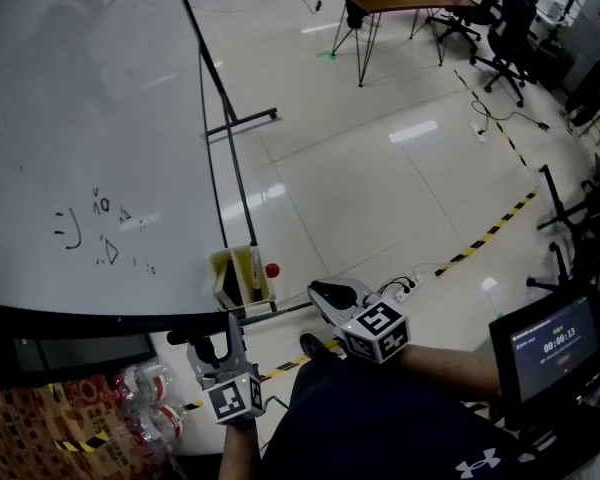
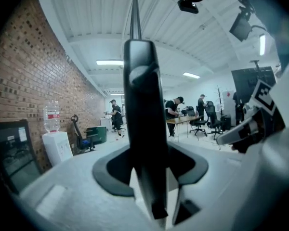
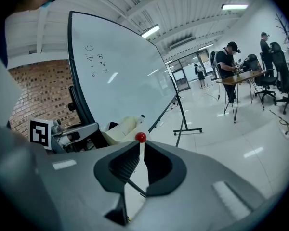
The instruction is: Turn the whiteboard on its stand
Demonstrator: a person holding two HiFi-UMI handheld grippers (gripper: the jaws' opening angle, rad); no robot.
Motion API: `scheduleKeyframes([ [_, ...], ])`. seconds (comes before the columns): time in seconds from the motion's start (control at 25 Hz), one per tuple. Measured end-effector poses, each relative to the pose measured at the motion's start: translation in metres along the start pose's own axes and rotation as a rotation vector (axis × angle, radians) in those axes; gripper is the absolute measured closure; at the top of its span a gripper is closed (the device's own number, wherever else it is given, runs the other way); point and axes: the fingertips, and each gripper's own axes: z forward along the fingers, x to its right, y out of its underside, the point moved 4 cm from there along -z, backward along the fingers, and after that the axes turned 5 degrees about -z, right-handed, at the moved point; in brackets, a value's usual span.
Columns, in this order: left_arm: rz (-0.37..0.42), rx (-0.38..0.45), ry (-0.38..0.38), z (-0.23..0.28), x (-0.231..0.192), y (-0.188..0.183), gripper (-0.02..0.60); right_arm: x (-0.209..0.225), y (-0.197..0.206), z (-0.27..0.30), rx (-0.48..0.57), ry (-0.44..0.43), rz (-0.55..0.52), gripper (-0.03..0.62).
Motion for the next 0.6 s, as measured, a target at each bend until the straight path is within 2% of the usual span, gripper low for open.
scheduleKeyframes([
  [0.08, 0.024, -0.050, -0.005, -0.014, -0.001, 0.008, 0.368, 0.002, -0.004, -0.003, 0.004, 0.013, 0.000, 0.560],
  [0.16, 0.054, -0.133, 0.016, -0.025, 0.002, 0.012, 0.379, 0.008, -0.002, -0.008, 0.005, 0.045, 0.016, 0.560],
  [0.24, 0.068, -0.235, 0.079, -0.041, 0.006, 0.025, 0.433, 0.013, 0.000, -0.010, 0.008, 0.058, 0.030, 0.560],
  [0.32, 0.068, -0.319, 0.188, -0.058, 0.017, 0.043, 0.575, 0.016, -0.006, -0.012, 0.015, 0.056, 0.033, 0.560],
  [0.36, 0.072, -0.348, 0.241, -0.062, 0.025, 0.048, 0.575, 0.018, -0.009, -0.013, 0.019, 0.060, 0.034, 0.560],
  [0.44, 0.088, -0.367, 0.338, -0.059, 0.043, 0.049, 0.576, 0.027, -0.010, -0.019, 0.024, 0.085, 0.038, 0.560],
  [0.52, 0.095, -0.342, 0.420, -0.045, 0.070, 0.035, 0.575, 0.037, -0.012, -0.033, 0.033, 0.113, 0.042, 0.560],
  [0.6, 0.088, -0.301, 0.462, -0.026, 0.098, 0.012, 0.576, 0.045, -0.021, -0.046, 0.053, 0.118, 0.043, 0.560],
])
